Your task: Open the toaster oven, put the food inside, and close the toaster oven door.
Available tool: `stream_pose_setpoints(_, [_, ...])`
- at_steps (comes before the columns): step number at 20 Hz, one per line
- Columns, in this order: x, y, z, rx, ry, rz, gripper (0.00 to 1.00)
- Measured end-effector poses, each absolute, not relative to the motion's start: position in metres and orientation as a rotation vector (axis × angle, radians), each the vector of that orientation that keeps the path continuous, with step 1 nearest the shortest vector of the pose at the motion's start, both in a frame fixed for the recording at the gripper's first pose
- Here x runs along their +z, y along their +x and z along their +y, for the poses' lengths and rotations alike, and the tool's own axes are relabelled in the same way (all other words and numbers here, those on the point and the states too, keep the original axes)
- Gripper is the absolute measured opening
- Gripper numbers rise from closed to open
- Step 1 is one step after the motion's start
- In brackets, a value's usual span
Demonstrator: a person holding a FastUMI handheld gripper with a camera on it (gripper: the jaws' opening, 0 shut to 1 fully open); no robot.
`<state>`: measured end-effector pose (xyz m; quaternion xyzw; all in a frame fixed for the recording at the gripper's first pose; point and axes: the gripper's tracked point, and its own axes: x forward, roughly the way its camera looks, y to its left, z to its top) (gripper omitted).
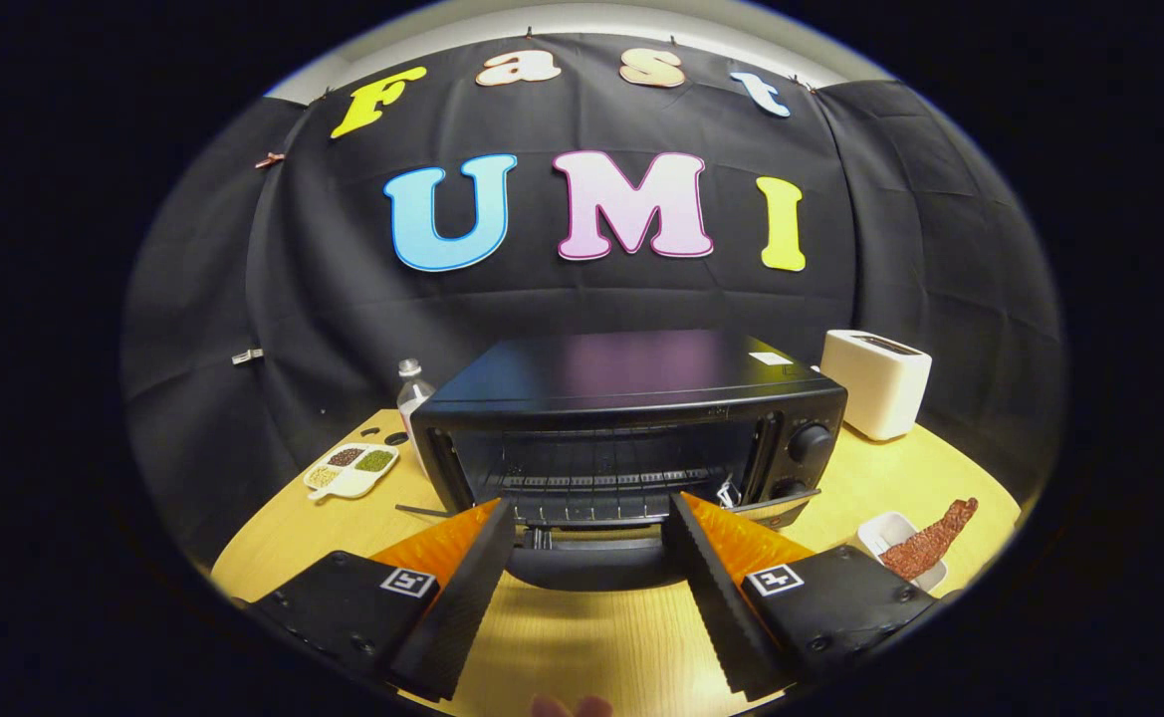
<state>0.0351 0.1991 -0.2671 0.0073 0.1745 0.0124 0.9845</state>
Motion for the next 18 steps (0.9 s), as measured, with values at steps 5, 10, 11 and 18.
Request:
stream_pose_setpoints(5, [-0.279,0.017,0.198,0.039,-0.014,0.382,0.97])
stream_pose_setpoints(10, [-0.310,-0.012,0.198,0.045,-0.045,0.482,0.97])
stream_pose_setpoints(11, [-0.319,-0.018,0.197,0.043,-0.052,0.510,0.97])
stream_pose_setpoints(18, [-0.374,-0.046,0.199,0.046,-0.040,0.671,0.97])
